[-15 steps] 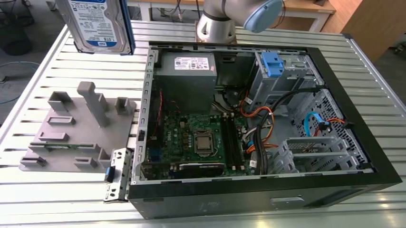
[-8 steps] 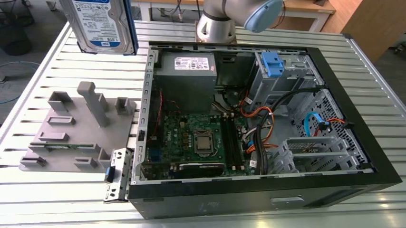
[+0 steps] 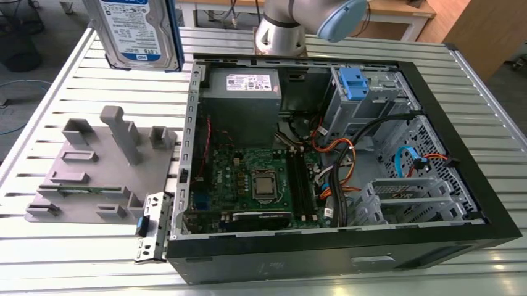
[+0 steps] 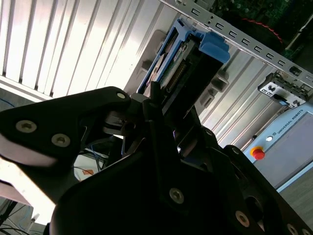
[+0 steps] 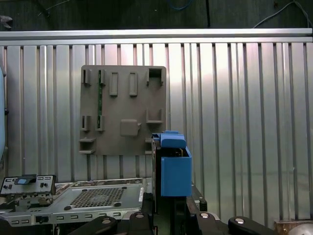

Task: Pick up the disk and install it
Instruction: 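Pick up the disk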

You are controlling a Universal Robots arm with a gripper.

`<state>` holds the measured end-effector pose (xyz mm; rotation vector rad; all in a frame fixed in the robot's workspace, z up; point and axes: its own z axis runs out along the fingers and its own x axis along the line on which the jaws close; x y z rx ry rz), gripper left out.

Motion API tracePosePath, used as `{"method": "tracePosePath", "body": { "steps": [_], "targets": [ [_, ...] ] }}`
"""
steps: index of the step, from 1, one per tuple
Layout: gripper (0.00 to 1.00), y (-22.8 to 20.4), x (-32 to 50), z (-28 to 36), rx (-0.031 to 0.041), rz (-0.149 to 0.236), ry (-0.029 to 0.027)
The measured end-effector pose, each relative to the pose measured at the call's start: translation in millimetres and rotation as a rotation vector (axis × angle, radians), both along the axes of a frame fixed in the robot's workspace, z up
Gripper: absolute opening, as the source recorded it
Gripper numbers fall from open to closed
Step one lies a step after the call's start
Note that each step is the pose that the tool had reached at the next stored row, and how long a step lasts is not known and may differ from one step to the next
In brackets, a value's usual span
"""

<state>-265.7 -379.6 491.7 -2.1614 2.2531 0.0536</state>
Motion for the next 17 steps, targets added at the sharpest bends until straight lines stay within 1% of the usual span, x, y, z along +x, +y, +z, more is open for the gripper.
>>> {"method": "tracePosePath", "body": {
  "steps": [9, 17],
  "targets": [
    [0.35, 0.0, 8.2, 0.0, 0.0, 0.0, 0.0],
    [0.35, 0.0, 10.2, 0.1, -0.0001, 0.0, 0.0001]
  ]
}}
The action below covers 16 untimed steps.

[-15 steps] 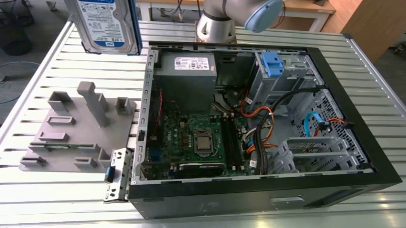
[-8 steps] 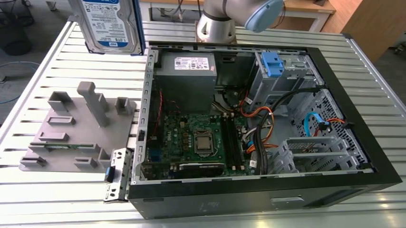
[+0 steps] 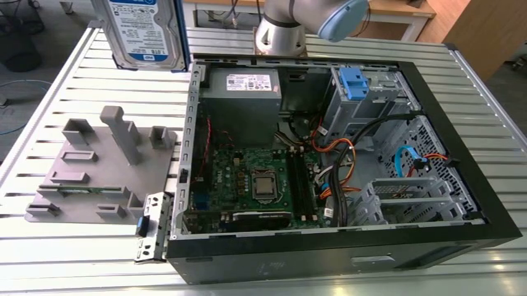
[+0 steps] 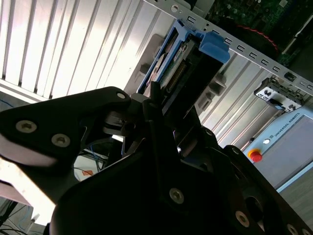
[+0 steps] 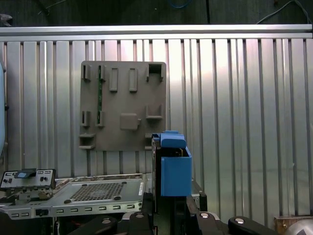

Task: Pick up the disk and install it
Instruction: 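Pick up the disk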

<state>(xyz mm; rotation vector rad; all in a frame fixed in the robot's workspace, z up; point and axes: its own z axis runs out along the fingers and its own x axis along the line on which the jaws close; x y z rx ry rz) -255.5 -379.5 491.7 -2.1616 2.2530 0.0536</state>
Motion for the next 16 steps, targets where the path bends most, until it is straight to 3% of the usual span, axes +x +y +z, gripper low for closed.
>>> {"method": "tracePosePath", "body": {
  "steps": [16],
  "targets": [
    [0.35, 0.0, 10.2, 0.0, 0.0001, 0.0, -0.0001]
  ]
}}
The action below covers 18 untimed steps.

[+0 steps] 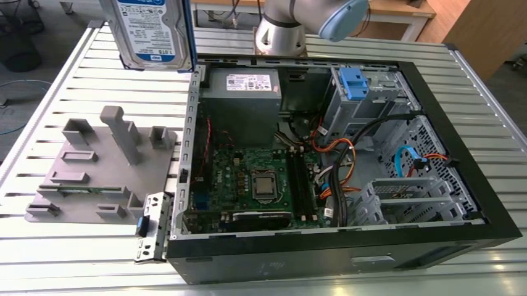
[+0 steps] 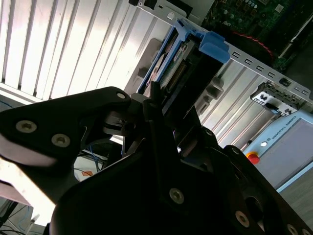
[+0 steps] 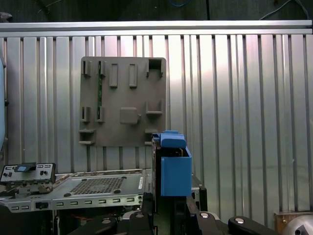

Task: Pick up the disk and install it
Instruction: 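Pick up the disk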

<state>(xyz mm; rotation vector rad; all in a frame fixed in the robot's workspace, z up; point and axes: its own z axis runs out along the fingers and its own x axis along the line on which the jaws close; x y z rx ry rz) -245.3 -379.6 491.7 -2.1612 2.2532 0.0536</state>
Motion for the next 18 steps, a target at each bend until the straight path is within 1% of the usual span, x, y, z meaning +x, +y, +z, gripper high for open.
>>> {"method": "tracePosePath", "body": {
  "steps": [9, 18],
  "targets": [
    [0.35, 0.0, 1.5, 0.0, 0.0, 0.0, 0.0],
    [0.35, 0.0, 10.0, 0.0, 0.0, 0.0, 0.0001]
  ]
}}
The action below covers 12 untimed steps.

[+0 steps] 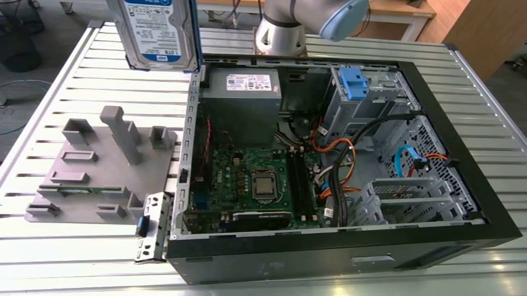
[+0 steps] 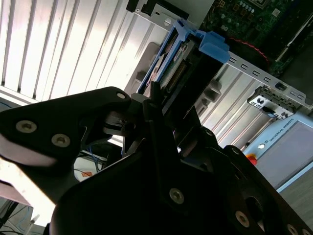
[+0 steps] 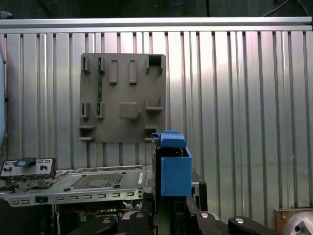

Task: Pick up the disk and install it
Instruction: 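Pick up the disk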

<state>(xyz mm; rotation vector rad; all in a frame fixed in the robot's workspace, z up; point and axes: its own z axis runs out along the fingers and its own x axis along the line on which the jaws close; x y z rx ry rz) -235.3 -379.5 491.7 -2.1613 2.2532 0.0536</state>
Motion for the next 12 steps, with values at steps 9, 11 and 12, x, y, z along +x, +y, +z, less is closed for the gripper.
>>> {"method": "tracePosePath", "body": {
  "steps": [9, 11, 12],
  "targets": [
    [0.35, 0.0, 14.0, 0.0, 0.0, 0.0, 0.0],
    [0.35, 0.0, 17.5, 0.0, 0.0, 0.0, -0.0001],
    [0.35, 0.0, 19.1, 0.0, 0.0001, 0.0, -0.0001]
  ]
}}
